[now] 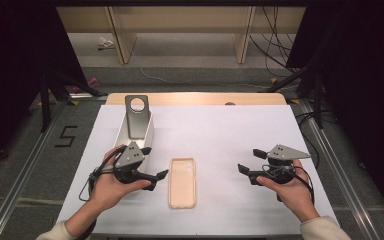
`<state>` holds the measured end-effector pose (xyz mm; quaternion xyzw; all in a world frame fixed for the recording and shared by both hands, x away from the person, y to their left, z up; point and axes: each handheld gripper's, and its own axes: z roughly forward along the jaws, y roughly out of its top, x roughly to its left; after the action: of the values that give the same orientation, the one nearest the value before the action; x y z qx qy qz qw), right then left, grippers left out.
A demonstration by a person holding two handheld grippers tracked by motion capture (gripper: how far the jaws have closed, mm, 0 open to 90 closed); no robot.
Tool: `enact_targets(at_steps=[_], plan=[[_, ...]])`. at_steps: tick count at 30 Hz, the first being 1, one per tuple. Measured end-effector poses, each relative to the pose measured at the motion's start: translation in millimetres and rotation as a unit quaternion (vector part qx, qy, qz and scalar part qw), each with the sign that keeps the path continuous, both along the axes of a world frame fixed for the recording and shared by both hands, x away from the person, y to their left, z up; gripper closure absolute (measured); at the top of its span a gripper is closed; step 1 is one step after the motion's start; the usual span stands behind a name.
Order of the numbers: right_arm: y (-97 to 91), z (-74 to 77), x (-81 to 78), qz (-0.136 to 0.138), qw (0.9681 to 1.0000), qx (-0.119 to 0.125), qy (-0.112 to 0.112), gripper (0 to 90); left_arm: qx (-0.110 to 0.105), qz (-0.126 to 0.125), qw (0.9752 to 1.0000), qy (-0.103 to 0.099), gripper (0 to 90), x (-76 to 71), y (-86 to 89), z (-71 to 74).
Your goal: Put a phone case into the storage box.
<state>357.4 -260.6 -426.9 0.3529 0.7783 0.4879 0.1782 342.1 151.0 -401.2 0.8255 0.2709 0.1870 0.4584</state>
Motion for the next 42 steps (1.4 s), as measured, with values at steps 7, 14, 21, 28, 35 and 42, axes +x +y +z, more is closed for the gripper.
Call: enact_targets(at_steps=[7, 14, 21, 28, 35, 42], plan=[[0.0, 0.0, -0.2, 0.000, 1.0000, 0.001, 0.000, 20.3, 0.027, -0.032, 0.9991, 0.004, 11.3, -3.7, -14.8, -4.8], [-0.1, 0.1, -0.5, 0.000, 1.0000, 0.002, 0.000, 20.2, 0.077, -0.065, 0.9949, 0.004, 11.9, -7.0, -30.7, -10.7], [0.1, 0.0, -0.6, 0.000, 1.0000, 0.002, 0.001, 20.2, 0.131, -0.089, 0.9873, 0.012, 14.5, -8.2, -46.5, -18.5], [0.3, 0.1, -0.8, 0.000, 1.0000, 0.001, 0.001, 20.2, 0.190, -0.112, 0.9751, 0.026, 15.2, -7.5, -66.2, -29.5], [0.5, 0.0, -0.9, 0.002, 1.0000, 0.002, 0.000, 20.3, 0.245, -0.139, 0.9588, 0.040, 15.4, -6.1, -78.7, -39.8], [0.7, -0.2, -0.8, 0.002, 1.0000, 0.002, -0.001, 20.3, 0.289, -0.161, 0.9425, 0.044, 15.6, -7.7, -85.5, -50.2]])
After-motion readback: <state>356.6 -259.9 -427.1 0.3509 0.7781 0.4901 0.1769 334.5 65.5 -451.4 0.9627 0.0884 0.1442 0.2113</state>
